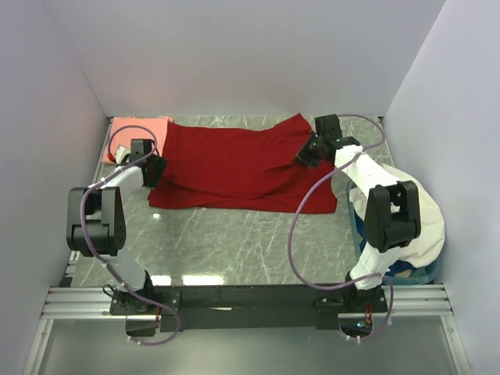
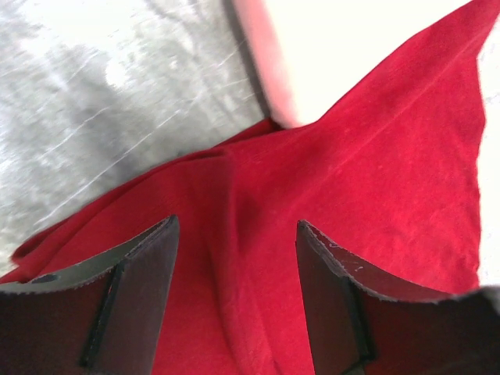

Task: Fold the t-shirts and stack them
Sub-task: Fold the tshirt

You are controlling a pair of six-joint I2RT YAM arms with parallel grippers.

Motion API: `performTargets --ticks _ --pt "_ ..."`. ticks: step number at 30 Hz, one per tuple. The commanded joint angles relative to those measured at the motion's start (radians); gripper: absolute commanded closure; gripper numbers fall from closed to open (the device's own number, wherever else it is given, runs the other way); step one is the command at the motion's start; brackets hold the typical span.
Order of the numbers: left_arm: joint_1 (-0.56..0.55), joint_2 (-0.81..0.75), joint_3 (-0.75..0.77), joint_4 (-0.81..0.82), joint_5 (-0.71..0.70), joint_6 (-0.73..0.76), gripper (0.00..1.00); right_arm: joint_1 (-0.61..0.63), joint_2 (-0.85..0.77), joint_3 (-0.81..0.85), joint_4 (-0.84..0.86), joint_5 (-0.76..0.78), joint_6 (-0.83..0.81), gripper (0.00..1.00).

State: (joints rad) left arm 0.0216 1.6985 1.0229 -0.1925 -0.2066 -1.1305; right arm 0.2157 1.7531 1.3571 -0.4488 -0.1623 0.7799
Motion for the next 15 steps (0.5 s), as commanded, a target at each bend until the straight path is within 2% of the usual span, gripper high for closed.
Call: performTargets --ticks 1,15 --pt "-0.006 0.018 0.063 -0.015 -0.008 -0.006 0.33 -0.030 -0.012 0.059 0.058 -0.025 -0.001 1.00" --pt "-0.008 0.138 0.189 -0.051 -0.010 0.000 0.35 -0.070 -0.040 0.030 0.165 -0.085 0.013 1.00"
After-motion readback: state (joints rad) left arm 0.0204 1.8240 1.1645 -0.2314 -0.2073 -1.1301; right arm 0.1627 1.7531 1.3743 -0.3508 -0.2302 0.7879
